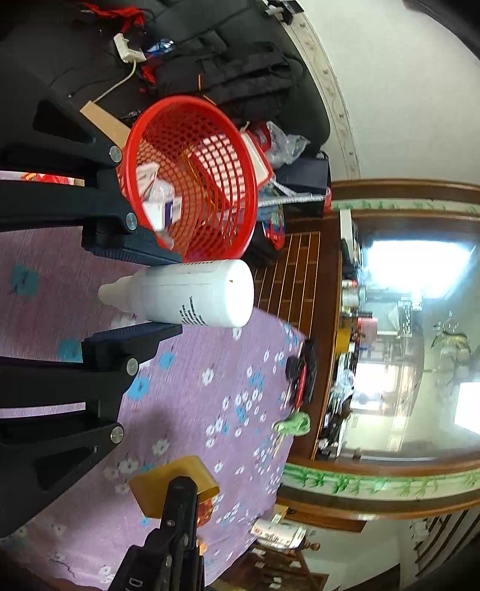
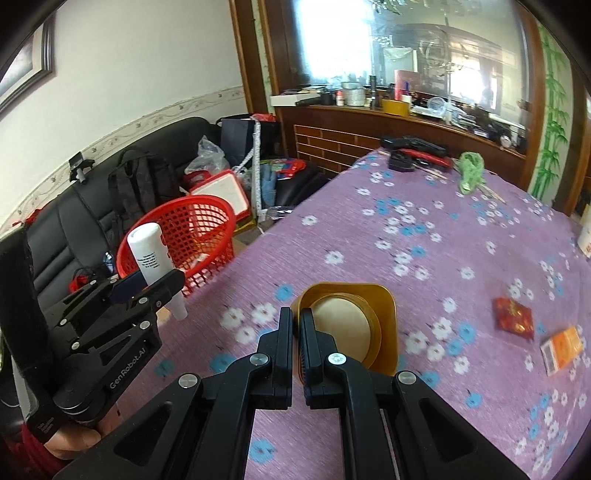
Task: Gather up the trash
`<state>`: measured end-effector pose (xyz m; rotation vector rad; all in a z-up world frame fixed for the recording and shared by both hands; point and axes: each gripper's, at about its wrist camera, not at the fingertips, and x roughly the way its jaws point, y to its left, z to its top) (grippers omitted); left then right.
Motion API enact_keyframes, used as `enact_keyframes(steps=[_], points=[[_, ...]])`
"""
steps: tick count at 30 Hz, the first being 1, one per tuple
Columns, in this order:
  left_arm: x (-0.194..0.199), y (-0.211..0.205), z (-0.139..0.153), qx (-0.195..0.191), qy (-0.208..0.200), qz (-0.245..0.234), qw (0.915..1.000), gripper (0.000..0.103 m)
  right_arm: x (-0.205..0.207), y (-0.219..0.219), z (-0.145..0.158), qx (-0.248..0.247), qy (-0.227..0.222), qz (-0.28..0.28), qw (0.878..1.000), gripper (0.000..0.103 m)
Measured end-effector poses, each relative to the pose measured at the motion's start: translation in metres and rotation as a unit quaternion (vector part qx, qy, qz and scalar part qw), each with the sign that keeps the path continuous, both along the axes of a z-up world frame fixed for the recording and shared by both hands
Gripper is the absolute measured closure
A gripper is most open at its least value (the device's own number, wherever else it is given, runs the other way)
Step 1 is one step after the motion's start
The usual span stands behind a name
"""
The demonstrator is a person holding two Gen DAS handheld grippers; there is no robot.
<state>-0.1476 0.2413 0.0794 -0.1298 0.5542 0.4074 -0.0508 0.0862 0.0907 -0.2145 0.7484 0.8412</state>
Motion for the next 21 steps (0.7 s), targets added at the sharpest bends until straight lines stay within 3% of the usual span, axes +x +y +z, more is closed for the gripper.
enact_keyframes(steps=[21], points=[[-0.005,0.076,0.005,-0.003,-0.003,0.068,0.9977,0.074,0.006,0.097,0.022,0.013,0.023,0.076,0.997,0.098]])
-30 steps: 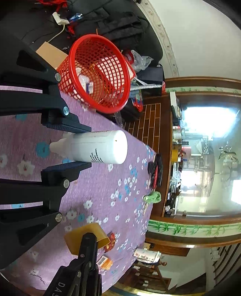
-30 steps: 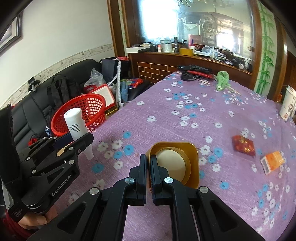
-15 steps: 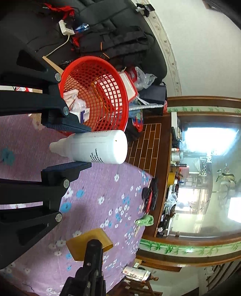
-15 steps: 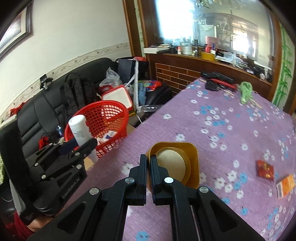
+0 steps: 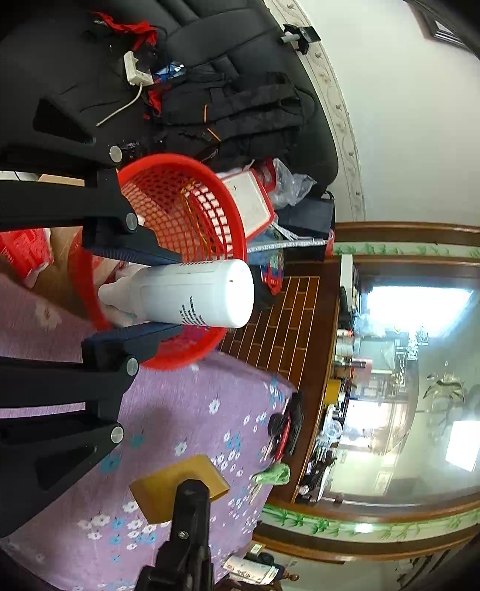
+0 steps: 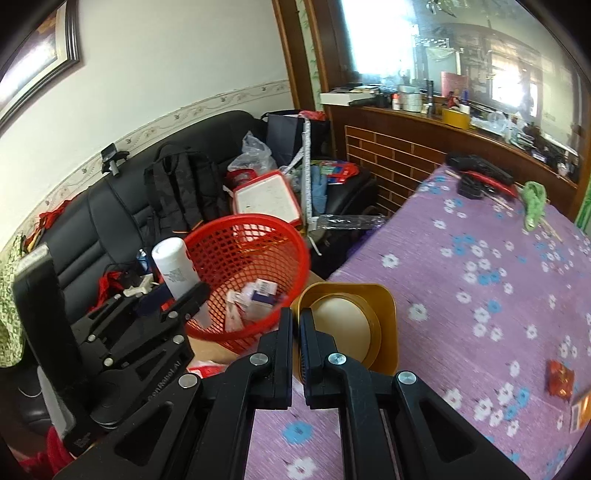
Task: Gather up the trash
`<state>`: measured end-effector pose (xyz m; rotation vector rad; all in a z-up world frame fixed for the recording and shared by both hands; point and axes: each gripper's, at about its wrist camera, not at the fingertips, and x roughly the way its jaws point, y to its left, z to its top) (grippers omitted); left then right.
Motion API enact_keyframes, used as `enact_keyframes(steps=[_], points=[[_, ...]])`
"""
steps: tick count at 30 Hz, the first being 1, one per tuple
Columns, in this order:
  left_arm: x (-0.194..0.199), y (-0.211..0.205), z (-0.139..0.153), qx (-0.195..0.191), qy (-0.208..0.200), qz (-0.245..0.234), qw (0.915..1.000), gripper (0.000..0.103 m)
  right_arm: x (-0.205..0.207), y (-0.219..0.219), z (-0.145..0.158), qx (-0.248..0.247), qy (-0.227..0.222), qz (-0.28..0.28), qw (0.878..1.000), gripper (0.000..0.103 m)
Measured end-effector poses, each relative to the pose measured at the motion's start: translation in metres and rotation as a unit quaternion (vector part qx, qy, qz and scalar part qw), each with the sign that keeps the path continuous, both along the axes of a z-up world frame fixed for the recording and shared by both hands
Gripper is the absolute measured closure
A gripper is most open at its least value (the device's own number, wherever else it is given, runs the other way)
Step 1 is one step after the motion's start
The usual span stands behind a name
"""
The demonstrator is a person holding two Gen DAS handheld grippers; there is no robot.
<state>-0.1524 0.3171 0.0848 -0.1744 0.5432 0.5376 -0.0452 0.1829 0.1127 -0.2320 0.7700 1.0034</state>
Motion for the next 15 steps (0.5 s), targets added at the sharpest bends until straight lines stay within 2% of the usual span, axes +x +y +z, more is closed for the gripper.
enact_keyframes(steps=[7,15], points=[[-0.005,0.039,0.002,-0.015,-0.003,0.031,0.9994,0.074,0.005,0.042,0.013,0.020,0.027,0.029,0.999,0.098],[-0.003,0.069,-0.006,-0.032,0.005,0.058,0.9978,0.074,0.021,0.092,0.005,0.038,0.085,0.048,0.994,0.098]])
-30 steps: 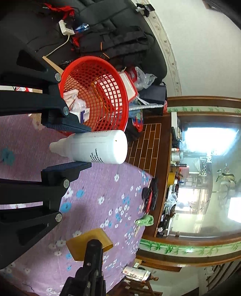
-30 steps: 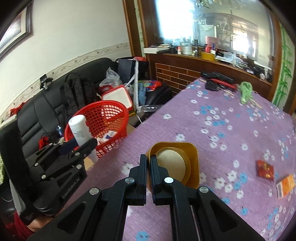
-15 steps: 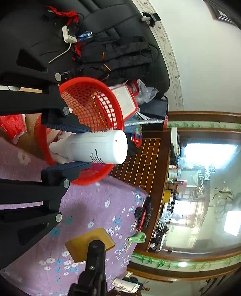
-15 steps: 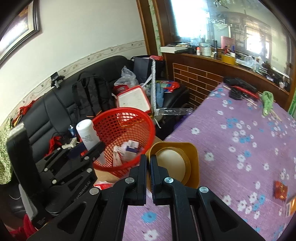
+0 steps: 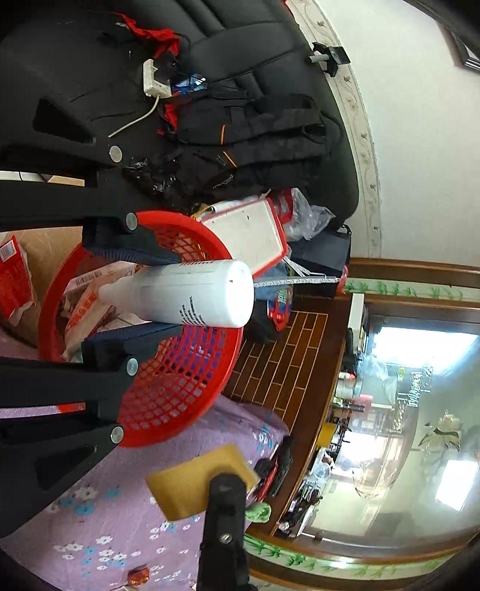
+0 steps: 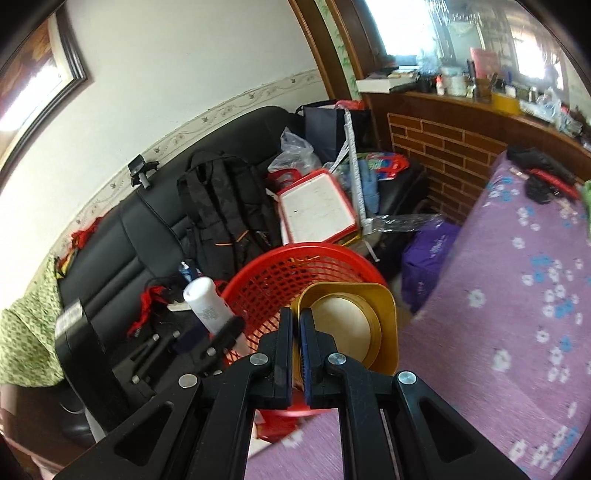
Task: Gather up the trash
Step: 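Open the left gripper over the basket while the right gripper drops the tape roll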
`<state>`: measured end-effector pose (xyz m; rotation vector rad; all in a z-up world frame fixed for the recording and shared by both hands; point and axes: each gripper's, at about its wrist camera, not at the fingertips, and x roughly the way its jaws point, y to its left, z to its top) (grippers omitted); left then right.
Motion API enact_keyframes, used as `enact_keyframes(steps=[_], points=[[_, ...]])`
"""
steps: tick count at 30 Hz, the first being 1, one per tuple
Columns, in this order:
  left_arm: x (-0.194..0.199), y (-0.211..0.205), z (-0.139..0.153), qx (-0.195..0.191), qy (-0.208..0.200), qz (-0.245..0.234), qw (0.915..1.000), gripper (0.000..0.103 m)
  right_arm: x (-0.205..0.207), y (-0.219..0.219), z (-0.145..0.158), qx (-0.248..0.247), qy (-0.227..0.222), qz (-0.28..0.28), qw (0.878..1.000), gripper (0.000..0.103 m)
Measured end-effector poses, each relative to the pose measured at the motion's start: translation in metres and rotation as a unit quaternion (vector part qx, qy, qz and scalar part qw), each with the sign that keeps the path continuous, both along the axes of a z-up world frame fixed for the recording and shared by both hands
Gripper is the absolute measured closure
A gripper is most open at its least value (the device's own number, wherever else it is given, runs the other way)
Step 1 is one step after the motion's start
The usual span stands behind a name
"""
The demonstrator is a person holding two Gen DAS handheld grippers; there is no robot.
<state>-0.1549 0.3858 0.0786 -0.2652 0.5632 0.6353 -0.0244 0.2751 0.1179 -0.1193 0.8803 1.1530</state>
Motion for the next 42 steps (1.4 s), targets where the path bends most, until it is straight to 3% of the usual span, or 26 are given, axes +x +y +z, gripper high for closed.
enact_keyframes(steps=[11,12,14,16,19,22,26,35,42], points=[[0.016,0.011,-0.011,-0.010,0.011,0.009,0.9999,0.074,0.028,0.038,-0.022,0.004,0.056,-0.009,0.998,0.096],[0.018,0.011,-0.012,-0.009,0.012,0.009,0.9999,0.073,0.030,0.040,-0.024,0.003,0.065,-0.009,0.998,0.091],[0.020,0.010,-0.012,-0.006,0.012,0.009,0.9999,0.065,0.033,0.040,-0.026,0.003,0.068,-0.014,0.998,0.082],[0.021,0.009,-0.011,-0.002,0.010,0.010,0.9999,0.060,0.034,0.038,-0.025,0.005,0.067,-0.013,0.998,0.082],[0.019,0.008,-0.010,0.002,0.005,0.015,0.9999,0.043,0.036,0.033,-0.021,0.006,0.052,-0.021,0.998,0.081],[0.018,0.007,-0.009,0.009,0.007,0.023,0.9997,0.042,0.036,0.026,-0.017,0.000,0.035,-0.032,0.999,0.072],[0.015,0.005,-0.009,0.012,0.006,0.027,0.9995,0.028,0.035,0.014,-0.016,-0.004,0.016,-0.048,0.999,0.060],[0.008,-0.008,-0.004,0.034,0.005,0.038,0.9987,0.013,0.029,-0.007,-0.018,-0.020,-0.002,-0.069,0.997,0.041],[0.000,-0.018,-0.002,0.042,0.011,0.048,0.9979,0.012,0.026,-0.035,-0.022,-0.025,0.000,-0.089,0.996,0.034]])
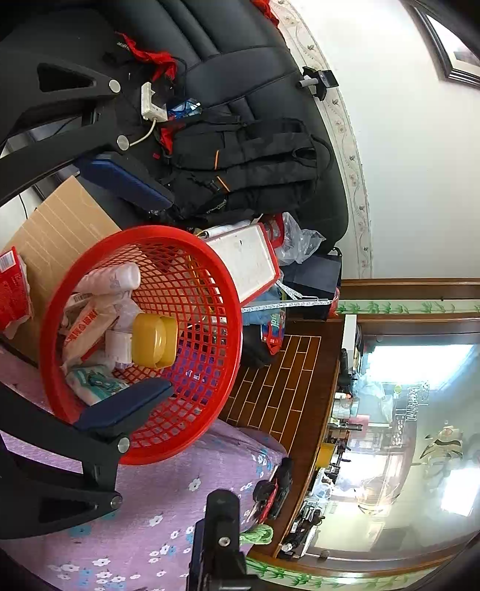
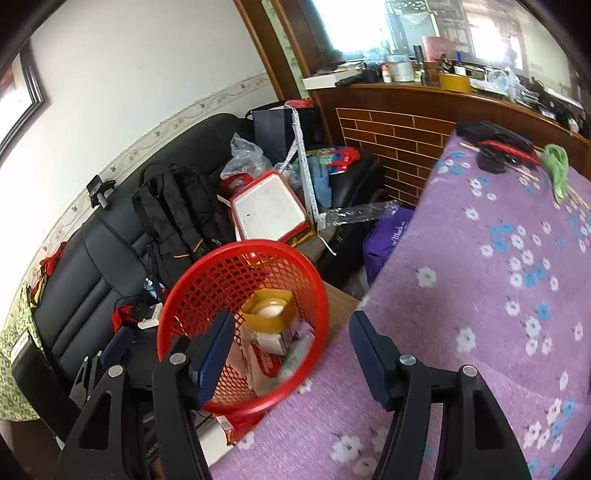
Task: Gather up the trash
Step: 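Open the left gripper over the basket while the right gripper drops the tape roll, then move both grippers back over the red packet and orange box on the table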
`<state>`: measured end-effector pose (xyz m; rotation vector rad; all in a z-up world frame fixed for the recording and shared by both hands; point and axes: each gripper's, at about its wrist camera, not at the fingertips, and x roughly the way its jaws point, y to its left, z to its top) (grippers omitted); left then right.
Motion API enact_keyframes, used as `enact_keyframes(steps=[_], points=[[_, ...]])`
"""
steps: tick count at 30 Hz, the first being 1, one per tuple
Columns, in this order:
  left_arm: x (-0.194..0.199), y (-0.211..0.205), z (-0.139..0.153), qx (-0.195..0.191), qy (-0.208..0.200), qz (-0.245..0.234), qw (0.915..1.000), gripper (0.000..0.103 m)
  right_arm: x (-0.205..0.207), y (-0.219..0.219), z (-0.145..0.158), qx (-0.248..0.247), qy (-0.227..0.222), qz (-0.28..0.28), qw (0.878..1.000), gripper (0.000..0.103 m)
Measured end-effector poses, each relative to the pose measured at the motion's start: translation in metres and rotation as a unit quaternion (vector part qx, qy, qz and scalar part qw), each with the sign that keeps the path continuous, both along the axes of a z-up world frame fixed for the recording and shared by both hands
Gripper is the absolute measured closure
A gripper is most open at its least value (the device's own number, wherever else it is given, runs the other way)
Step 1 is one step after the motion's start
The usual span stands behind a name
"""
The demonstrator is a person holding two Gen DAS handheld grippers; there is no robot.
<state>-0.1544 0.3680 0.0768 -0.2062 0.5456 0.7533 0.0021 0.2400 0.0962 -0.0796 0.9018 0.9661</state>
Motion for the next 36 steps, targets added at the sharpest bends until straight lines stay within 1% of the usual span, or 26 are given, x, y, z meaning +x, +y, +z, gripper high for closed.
enact_keyframes(steps=[4,12,20,26,36], points=[[-0.005,-0.011,0.001,0.009,0.005,-0.002,0.9999,0.011,-0.003,-0.020,-0.006,-0.008,0.001,-0.010,1.000,0.031],[-0.004,-0.038,0.006,0.024,0.014,-0.017,0.9995,0.011,-0.003,-0.071,-0.016,-0.007,0.017,-0.039,0.999,0.031],[0.001,-0.078,0.018,0.060,0.016,-0.038,0.9974,0.011,-0.004,-0.123,-0.012,0.005,0.016,-0.069,0.997,0.030],[0.010,-0.111,0.025,0.083,0.020,-0.066,0.9941,0.011,-0.001,-0.162,-0.014,0.012,0.023,-0.093,0.995,0.030],[0.028,-0.169,0.030,0.123,0.033,-0.117,0.9849,0.010,0.007,-0.224,-0.016,0.029,0.033,-0.136,0.990,0.030]])
